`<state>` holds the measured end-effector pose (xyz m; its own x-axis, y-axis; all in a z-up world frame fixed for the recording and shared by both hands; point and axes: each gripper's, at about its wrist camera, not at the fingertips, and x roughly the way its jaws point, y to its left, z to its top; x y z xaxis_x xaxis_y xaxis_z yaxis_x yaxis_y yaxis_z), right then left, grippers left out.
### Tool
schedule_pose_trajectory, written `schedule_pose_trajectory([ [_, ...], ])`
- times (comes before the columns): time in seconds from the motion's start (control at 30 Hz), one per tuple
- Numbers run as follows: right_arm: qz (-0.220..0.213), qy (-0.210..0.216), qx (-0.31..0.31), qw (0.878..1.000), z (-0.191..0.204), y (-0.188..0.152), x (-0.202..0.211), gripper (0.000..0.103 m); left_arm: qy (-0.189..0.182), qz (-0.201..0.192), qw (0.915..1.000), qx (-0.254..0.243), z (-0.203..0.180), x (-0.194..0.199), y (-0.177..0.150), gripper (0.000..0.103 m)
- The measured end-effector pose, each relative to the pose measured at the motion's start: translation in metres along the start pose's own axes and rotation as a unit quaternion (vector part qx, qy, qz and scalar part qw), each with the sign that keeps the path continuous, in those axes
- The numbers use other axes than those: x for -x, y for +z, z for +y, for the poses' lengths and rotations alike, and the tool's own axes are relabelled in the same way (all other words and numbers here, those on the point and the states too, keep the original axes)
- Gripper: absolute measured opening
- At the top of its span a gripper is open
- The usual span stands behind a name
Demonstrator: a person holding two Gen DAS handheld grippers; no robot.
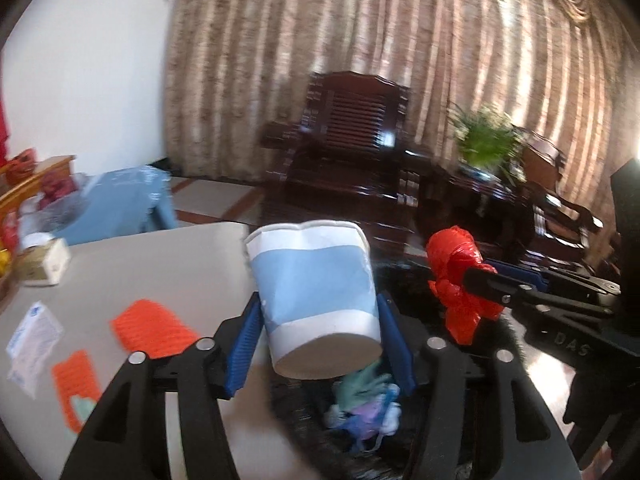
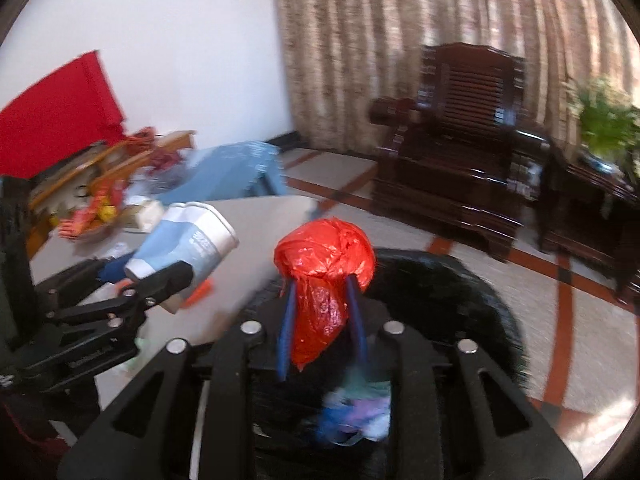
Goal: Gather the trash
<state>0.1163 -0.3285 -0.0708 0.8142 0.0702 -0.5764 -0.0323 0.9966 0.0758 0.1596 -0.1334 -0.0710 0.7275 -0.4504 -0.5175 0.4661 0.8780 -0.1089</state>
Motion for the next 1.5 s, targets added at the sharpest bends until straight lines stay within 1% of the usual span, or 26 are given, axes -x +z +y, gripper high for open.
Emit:
schedule_pose_trajectory([
  [0.03,0.0,-0.014,0.0,1.0,-0.003,-0.003,-0.002,0.036,-0.007,0.005,1.0,-0.002,-0.008,-0.007,0.001,0.063],
  [0.07,-0.001,-0.025,-0.003,1.0,-0.009,-0.007,-0.001,0.046,-0.013,0.009,0.9999,-0.003,-0.012,-0.011,0.003,0.064],
  [0.1,-0.004,-0.033,-0.009,0.999,-0.015,-0.009,0.001,0.052,-0.017,0.011,0.9998,-0.004,-0.015,-0.013,0.003,0.069],
  [0.13,-0.007,-0.039,-0.018,0.999,-0.023,-0.013,0.004,0.055,-0.02,0.015,0.9997,-0.005,-0.019,-0.017,0.004,0.072],
  [0.17,-0.01,-0.048,-0.024,0.999,-0.03,-0.016,0.007,0.064,-0.021,0.016,0.9996,-0.006,-0.02,-0.018,0.004,0.074],
  [0.2,-0.012,-0.055,-0.026,0.998,-0.032,-0.018,0.008,0.077,-0.023,0.016,0.9996,-0.007,-0.022,-0.018,0.005,0.076],
  [0.27,-0.019,-0.068,-0.032,0.997,-0.038,-0.023,0.012,0.082,-0.023,0.015,0.9995,-0.012,-0.025,-0.018,0.005,0.079],
  [0.33,-0.02,-0.067,-0.039,0.997,-0.043,-0.027,0.013,0.09,-0.018,0.014,0.9996,-0.015,-0.025,-0.016,0.004,0.082],
  [0.4,-0.022,-0.061,-0.048,0.997,-0.04,-0.029,0.014,0.094,-0.014,0.014,0.9997,-0.014,-0.02,-0.012,0.004,0.083],
  [0.5,-0.023,-0.045,-0.051,0.997,-0.027,-0.025,0.014,0.096,0.002,0.007,0.9999,-0.008,-0.007,0.0,0.003,0.086],
  [0.63,-0.024,-0.009,-0.037,0.999,0.007,-0.019,0.008,0.097,0.036,0.001,0.9993,0.008,0.026,0.022,-0.003,0.086],
  [0.73,-0.019,0.031,-0.019,0.999,0.042,-0.015,0.0,0.097,0.076,-0.005,0.9969,0.019,0.058,0.042,-0.012,0.086],
  [0.8,-0.017,0.06,0.001,0.998,0.069,-0.014,-0.006,0.097,0.103,-0.007,0.9943,0.029,0.08,0.056,-0.018,0.086],
  [0.87,-0.02,0.083,0.016,0.996,0.093,-0.011,-0.009,0.097,0.137,-0.007,0.9898,0.039,0.105,0.072,-0.03,0.086],
  [0.9,-0.02,0.095,0.021,0.995,0.104,-0.009,-0.01,0.097,0.148,-0.006,0.9881,0.043,0.113,0.078,-0.036,0.086],
  [0.97,-0.021,0.127,0.031,0.991,0.132,-0.008,-0.016,0.097,0.177,-0.001,0.9827,0.055,0.134,0.092,-0.049,0.086],
  [1.13,-0.008,0.172,0.059,0.983,0.183,-0.012,-0.028,0.097,0.222,0.007,0.972,0.077,0.167,0.118,-0.076,0.086],
  [1.2,-0.004,0.18,0.075,0.981,0.199,-0.018,-0.032,0.097,0.232,0.012,0.9691,0.084,0.174,0.124,-0.084,0.086],
  [1.3,0.017,0.19,0.095,0.977,0.223,-0.03,-0.045,0.097,0.245,0.019,0.9648,0.092,0.186,0.132,-0.097,0.086],
  [1.5,0.055,0.191,0.123,0.972,0.247,-0.052,-0.068,0.097,0.262,0.032,0.958,0.113,0.204,0.136,-0.118,0.086],
])
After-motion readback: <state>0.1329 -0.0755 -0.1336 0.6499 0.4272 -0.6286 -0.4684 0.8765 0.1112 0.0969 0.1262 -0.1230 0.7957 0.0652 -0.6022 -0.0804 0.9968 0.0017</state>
